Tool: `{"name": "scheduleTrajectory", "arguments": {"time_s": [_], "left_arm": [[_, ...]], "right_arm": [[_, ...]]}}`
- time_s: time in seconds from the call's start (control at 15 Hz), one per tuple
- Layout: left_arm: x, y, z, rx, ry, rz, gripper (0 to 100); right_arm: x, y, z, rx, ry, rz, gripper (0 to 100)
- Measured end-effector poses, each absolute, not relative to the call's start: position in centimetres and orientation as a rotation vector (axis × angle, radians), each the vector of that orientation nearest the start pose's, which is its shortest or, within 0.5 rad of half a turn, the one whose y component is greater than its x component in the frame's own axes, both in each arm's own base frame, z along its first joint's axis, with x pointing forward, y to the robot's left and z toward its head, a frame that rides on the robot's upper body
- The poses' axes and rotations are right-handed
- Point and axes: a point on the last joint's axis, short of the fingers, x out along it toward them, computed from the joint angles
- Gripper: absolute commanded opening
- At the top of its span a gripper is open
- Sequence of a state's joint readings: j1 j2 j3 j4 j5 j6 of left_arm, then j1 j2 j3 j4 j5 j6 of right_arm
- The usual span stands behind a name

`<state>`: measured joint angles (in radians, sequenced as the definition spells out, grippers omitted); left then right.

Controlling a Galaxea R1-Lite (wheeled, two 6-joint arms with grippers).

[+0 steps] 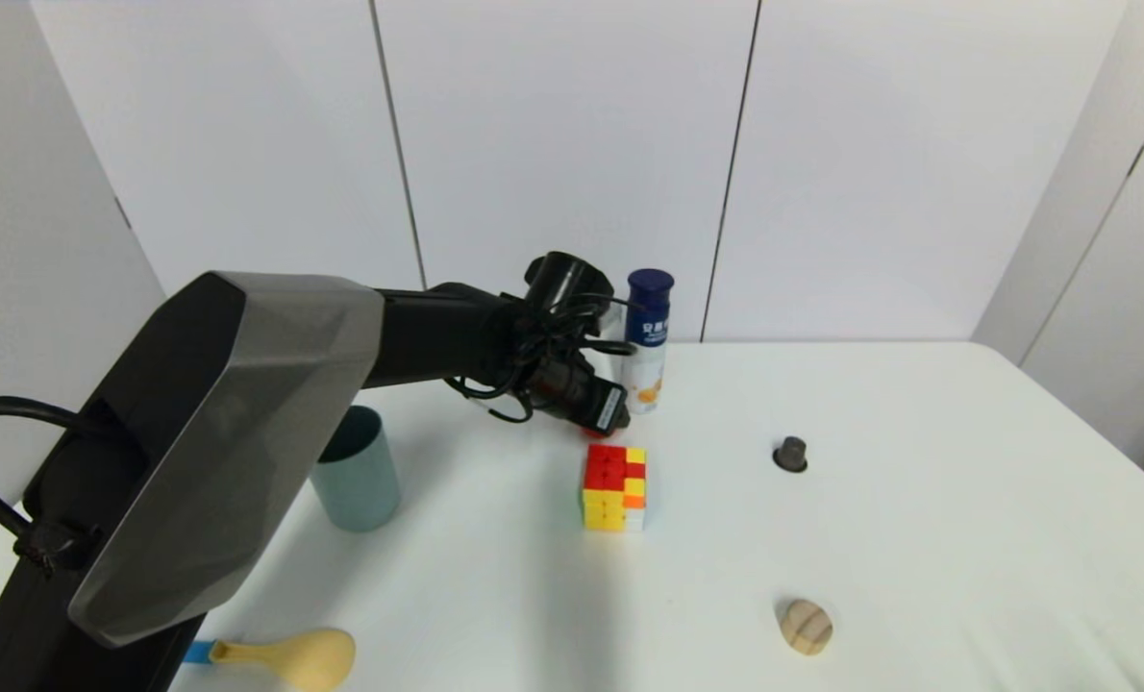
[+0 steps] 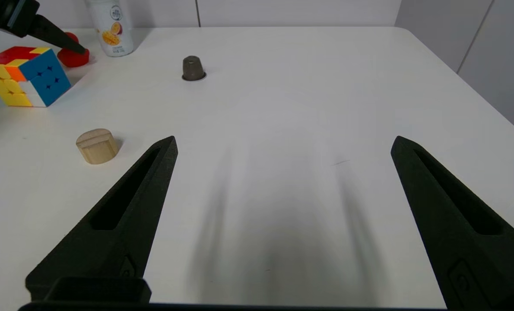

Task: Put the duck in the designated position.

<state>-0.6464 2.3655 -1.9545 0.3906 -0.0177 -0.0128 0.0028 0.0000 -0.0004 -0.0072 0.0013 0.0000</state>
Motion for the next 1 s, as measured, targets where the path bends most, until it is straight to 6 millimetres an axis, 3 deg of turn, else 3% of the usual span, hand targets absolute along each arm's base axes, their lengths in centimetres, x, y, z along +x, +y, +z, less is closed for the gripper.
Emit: {"name": "scheduleTrajectory", "arguments": {"time_s": [0.2, 0.4, 0.67, 1.0], "left_arm": [[37.8, -28.5, 14.5, 0.236, 0.761, -0.624, 100], [36.9, -27.9, 17.6, 0.212, 0.697, -0.629, 100], [34.1, -25.8, 24.5, 0.173, 0.561, -0.643, 100], [28.2, -21.3, 33.4, 0.115, 0.373, -0.653, 100]], "right_arm": [[-2.3, 0.0, 7.6, 0.0, -0.007, 0.004, 100], [-2.3, 0.0, 7.6, 0.0, -0.007, 0.003, 100], [-2.3, 0.0, 7.6, 0.0, -0.007, 0.004, 100], [-2.3, 0.0, 7.6, 0.0, -0.007, 0.004, 100]]}}
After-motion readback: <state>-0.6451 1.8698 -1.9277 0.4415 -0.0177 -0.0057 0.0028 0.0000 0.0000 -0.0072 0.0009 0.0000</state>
